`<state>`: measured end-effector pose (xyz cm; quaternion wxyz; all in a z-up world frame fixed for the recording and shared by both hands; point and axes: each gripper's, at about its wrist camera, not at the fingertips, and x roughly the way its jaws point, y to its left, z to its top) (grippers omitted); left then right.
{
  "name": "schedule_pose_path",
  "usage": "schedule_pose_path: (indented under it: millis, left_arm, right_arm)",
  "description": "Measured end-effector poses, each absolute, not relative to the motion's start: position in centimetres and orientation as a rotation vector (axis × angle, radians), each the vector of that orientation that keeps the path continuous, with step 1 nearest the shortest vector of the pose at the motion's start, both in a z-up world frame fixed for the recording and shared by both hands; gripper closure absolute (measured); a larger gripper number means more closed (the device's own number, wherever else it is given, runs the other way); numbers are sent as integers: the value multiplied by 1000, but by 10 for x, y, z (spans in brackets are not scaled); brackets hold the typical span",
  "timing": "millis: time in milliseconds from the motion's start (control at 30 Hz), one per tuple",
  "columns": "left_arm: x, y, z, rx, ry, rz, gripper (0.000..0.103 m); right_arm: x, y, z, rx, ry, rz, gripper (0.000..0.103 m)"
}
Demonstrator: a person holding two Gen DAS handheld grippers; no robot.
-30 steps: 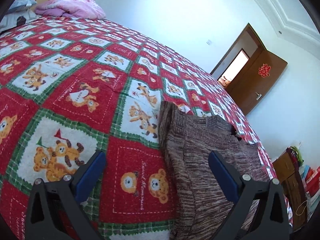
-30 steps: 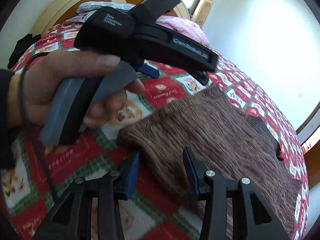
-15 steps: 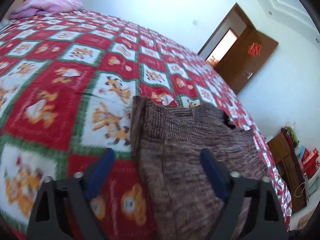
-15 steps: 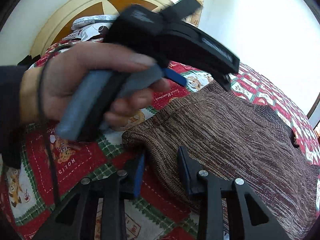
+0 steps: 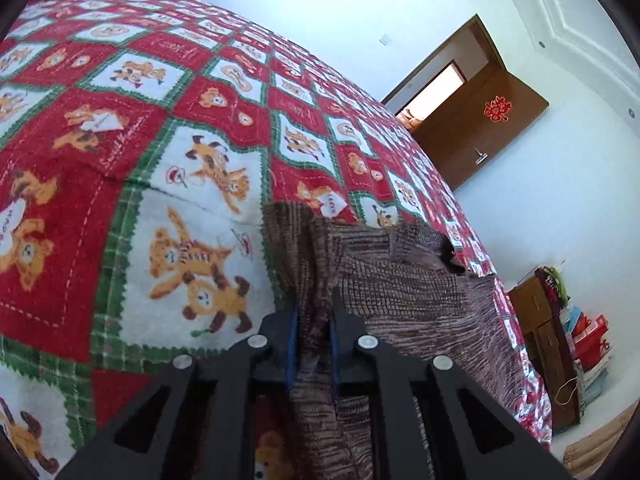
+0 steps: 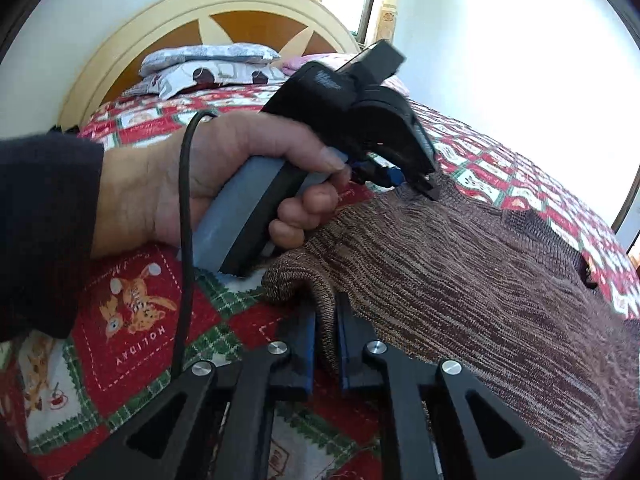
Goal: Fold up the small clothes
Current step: 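Lift the held edge with both tools and fold it over the other half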
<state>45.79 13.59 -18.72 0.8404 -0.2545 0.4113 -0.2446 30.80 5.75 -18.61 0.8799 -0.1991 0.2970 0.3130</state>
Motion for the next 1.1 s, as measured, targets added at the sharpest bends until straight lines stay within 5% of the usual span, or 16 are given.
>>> schedule_pose_path:
  millis: [1100]
  left_arm:
    - [451,115,-148,-727,825,-507,91]
  right_arm:
    - [320,-29,-130,-72,662,628,96]
